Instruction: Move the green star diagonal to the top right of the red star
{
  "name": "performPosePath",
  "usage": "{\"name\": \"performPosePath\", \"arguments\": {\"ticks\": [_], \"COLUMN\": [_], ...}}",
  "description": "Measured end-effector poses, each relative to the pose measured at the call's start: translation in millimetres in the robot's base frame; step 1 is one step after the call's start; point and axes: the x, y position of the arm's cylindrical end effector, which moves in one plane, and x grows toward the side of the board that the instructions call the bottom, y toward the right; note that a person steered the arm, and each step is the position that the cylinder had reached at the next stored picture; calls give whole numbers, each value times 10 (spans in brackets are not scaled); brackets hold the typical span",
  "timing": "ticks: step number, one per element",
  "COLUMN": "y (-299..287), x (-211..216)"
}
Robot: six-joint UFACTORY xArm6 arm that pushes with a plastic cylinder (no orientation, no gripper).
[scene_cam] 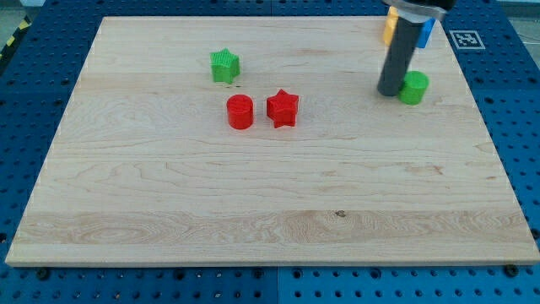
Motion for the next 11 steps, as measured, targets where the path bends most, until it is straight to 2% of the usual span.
{"name": "performPosePath", "arguments": {"ticks": [1,2,3,4,5,6,7,8,9,11], "y": [343,233,-566,-1302,-1743,-2455,-3080,-3140,-2817,-1066], "x": [0,0,-16,-295,-802,-1034,-1060,-774,-470,-456]}}
